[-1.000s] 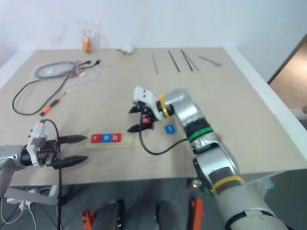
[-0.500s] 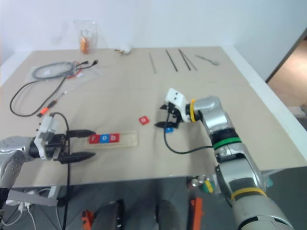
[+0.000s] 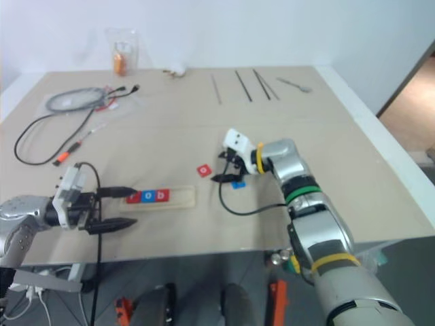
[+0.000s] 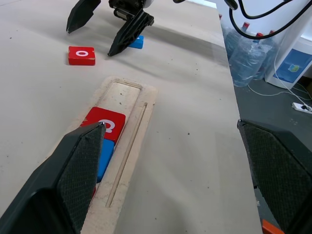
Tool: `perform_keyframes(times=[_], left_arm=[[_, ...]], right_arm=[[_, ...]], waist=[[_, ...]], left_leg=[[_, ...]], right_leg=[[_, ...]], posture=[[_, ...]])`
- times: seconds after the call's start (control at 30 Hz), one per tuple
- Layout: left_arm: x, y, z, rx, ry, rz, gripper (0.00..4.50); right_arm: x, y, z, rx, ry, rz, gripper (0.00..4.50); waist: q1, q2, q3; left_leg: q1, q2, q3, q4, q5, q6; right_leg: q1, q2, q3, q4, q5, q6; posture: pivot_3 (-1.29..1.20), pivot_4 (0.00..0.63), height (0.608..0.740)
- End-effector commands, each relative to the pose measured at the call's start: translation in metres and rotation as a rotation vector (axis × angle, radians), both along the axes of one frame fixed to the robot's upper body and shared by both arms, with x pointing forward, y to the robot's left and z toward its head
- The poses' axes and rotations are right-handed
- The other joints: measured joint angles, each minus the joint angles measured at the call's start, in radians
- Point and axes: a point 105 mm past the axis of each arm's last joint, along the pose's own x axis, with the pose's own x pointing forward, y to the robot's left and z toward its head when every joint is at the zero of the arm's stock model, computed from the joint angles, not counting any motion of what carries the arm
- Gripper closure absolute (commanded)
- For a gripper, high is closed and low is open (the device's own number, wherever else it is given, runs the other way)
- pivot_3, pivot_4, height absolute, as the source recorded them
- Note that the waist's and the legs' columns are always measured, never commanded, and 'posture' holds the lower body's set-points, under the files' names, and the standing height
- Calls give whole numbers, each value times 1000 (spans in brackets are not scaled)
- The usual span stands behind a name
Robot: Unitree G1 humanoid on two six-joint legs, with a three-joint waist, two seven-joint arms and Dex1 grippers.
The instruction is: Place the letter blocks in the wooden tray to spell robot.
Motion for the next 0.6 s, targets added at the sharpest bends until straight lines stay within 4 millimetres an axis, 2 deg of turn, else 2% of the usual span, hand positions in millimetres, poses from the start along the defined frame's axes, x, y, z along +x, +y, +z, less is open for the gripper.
perform_keyframes(times=[0.03, 0.3, 0.6], left_arm=[[-4, 4, 13, -2, -44, 6, 0], [-4, 3, 12, -4, -38, 10, 0], [-5, 2, 11, -13, -34, 18, 0]], right_arm=[[5, 11, 15, 21, -56, 19, 12], [5, 27, 20, 62, -56, 44, 12], [0, 30, 7, 42, -11, 67, 12]], waist=[[0, 0, 0], [-1, 0, 0], [-1, 0, 0]], left_leg=[[0, 0, 0, 0, 0, 0], [1, 0, 0, 0, 0, 0], [1, 0, 0, 0, 0, 0]], right_leg=[[0, 0, 0, 0, 0, 0], [0, 0, 0, 1, 0, -1], [0, 1, 0, 1, 1, 2]], posture=[[0, 150, 740], [0, 150, 740], [0, 150, 740]])
